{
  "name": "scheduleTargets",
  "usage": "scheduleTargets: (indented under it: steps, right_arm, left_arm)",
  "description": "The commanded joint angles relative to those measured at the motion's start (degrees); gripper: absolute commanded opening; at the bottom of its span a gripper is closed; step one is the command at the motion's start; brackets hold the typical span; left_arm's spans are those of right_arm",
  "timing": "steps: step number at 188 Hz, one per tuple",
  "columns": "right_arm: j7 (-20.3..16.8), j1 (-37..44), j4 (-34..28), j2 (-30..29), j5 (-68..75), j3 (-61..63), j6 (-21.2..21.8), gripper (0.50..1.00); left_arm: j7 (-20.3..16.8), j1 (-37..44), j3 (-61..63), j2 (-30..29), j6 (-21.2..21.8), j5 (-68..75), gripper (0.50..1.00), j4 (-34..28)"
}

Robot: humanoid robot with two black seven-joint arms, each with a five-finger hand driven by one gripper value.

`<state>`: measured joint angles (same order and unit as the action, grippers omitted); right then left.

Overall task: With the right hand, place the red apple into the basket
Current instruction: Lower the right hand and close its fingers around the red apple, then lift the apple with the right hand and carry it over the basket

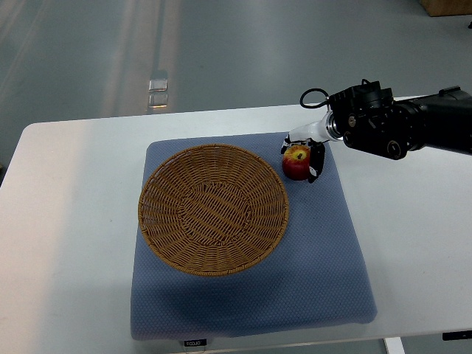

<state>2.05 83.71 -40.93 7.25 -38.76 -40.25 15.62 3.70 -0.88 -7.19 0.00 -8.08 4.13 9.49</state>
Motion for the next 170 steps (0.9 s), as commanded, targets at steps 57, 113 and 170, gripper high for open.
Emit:
scheduleTargets:
  steps: [57, 113, 170]
  right_arm:
    - [0.3, 1.2, -0.1, 1.1, -3.2, -0.5, 0.2, 0.511]
    - [0.3, 19.5, -12.0, 8.5, -2.1, -0.3, 9.1, 0.517]
    - [0.4, 30.6, -22.9, 4.8, 7.1, -0.3, 10.0, 0.521]
  left_arm:
    - [0.0, 0.0, 0.0, 0.0, 0.0, -0.1, 1.0, 0.0]
    - [0.0, 0.0, 0.2, 0.0, 0.0, 0.0, 1.0, 0.1]
    - [0.0, 0.0, 0.2, 0.0, 0.0, 0.0, 1.0, 0.2]
